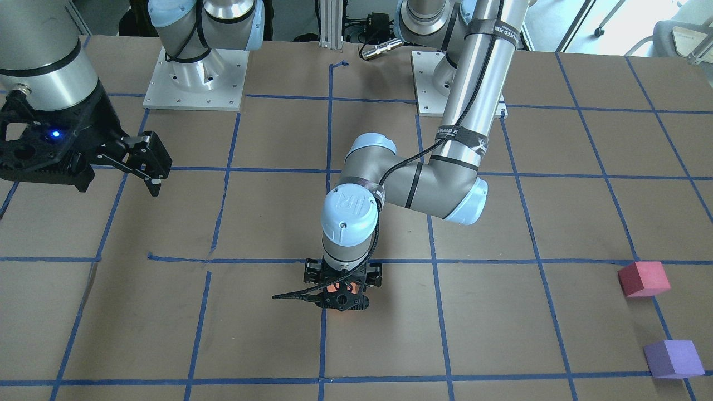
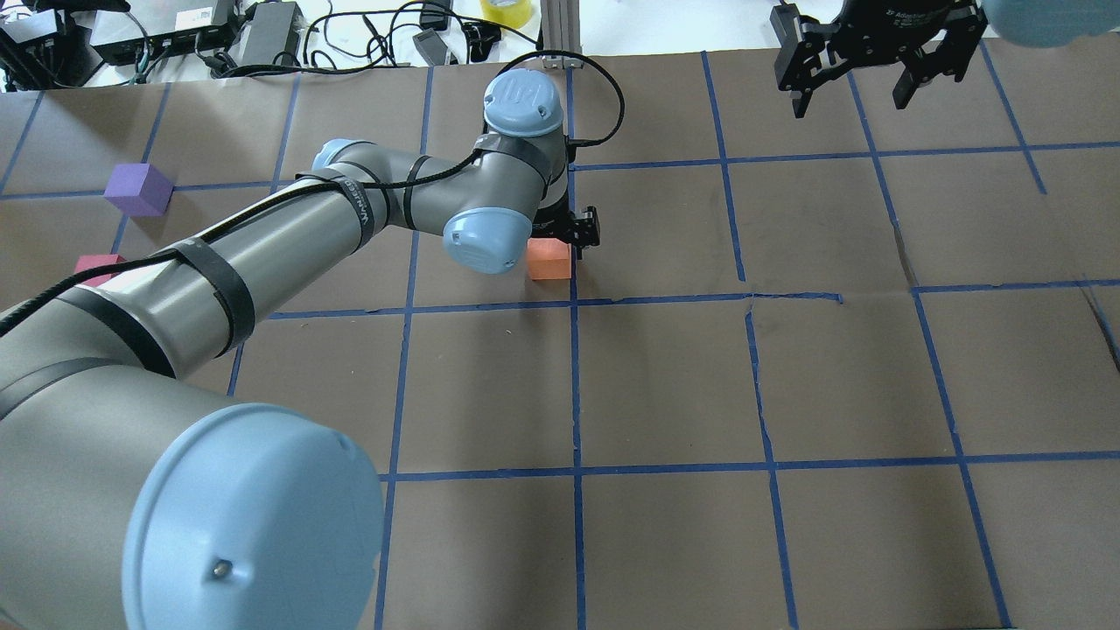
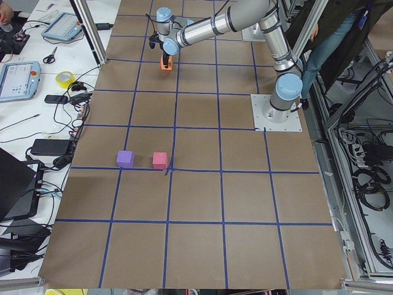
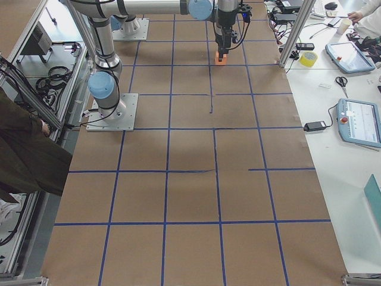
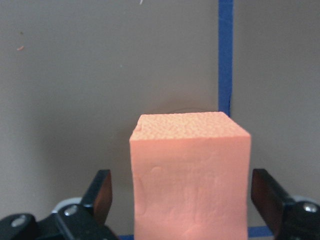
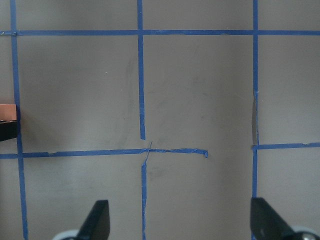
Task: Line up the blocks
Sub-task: 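Reach the left gripper to the orange cube and grasp it, then carry the orange cube with the left gripper toward the purple cube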
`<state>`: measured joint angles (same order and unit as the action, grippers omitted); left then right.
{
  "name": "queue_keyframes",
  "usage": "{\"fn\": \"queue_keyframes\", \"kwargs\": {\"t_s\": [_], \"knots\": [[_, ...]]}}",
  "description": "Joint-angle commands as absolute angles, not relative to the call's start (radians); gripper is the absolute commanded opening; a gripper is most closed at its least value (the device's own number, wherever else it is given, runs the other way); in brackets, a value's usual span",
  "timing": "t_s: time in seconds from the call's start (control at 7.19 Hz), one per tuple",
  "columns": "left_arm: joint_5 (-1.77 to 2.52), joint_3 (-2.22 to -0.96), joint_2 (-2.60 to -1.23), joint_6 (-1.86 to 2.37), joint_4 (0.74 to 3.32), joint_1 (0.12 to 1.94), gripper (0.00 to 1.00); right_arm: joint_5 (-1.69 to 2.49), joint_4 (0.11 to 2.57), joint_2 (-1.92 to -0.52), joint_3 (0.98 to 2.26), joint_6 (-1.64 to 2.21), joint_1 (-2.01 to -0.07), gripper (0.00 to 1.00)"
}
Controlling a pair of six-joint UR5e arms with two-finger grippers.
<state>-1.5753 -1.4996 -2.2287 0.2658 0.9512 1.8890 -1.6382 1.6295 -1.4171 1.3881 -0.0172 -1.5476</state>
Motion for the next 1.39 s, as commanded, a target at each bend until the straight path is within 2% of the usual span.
{"fn": "queue_keyframes", "kwargs": {"t_s": [0.0, 0.14, 0.28, 0.56, 0.97, 1.25], "knots": [[-1.577, -1.494, -2.244, 0.268, 0.945, 1.890, 0.41, -1.638, 1.629, -1.417, 1.391, -0.018, -1.548, 1.00], [-1.580, -1.482, -2.243, 0.276, 0.946, 1.890, 0.12, -1.640, 1.629, -1.417, 1.391, -0.018, -1.548, 1.00], [-1.592, -1.471, -2.235, 0.276, 0.948, 1.890, 0.00, -1.638, 1.631, -1.417, 1.394, -0.017, -1.548, 1.00], [-1.600, -1.479, -2.212, 0.282, 0.946, 1.824, 0.00, -1.638, 1.631, -1.417, 1.394, -0.018, -1.548, 1.00], [-1.618, -1.456, -2.195, 0.221, 1.007, 1.555, 0.00, -1.640, 1.631, -1.419, 1.396, -0.018, -1.548, 1.00], [-1.617, -1.331, -2.178, 0.049, 1.183, 1.346, 0.00, -1.638, 1.631, -1.419, 1.396, -0.018, -1.548, 1.00]]}}
